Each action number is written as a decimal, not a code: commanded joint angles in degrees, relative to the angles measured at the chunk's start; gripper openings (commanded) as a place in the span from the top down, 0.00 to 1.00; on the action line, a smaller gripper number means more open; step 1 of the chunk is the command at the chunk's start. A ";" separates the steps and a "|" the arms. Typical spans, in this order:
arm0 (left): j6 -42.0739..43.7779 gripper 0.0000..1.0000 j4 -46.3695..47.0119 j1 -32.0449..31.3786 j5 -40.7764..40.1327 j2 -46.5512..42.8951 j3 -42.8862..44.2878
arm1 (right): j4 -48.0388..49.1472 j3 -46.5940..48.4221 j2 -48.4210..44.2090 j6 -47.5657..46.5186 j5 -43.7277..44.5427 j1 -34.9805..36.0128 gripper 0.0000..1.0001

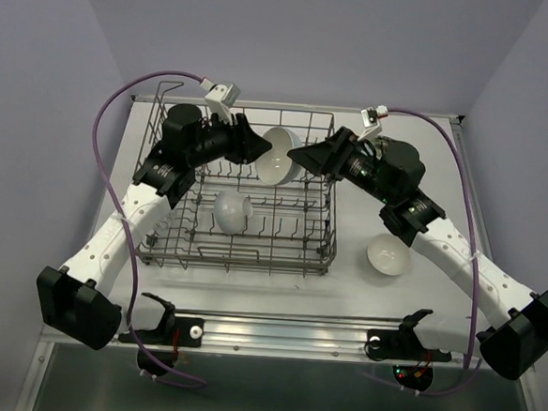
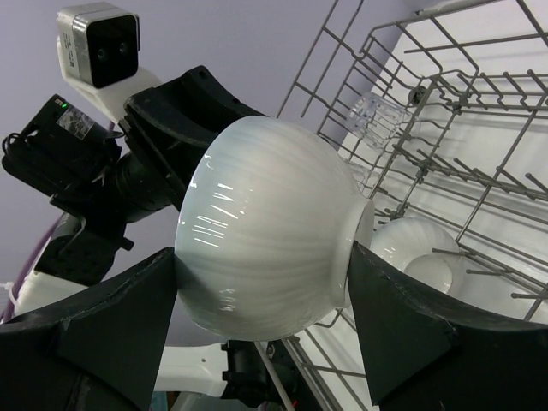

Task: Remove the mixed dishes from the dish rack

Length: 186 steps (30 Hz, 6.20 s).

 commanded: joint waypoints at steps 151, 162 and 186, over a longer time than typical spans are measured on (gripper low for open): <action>12.40 0.57 -29.07 26.13 -40.44 -0.86 1.68 | -30.23 28.88 33.54 -28.64 38.64 24.89 0.00; 13.01 0.71 -27.92 26.04 -40.88 -2.88 0.00 | -36.91 38.20 43.13 -24.69 54.99 31.13 0.00; 13.45 0.74 -26.87 26.30 -41.94 -3.76 -0.52 | -38.06 46.55 52.89 -16.95 65.37 32.19 0.00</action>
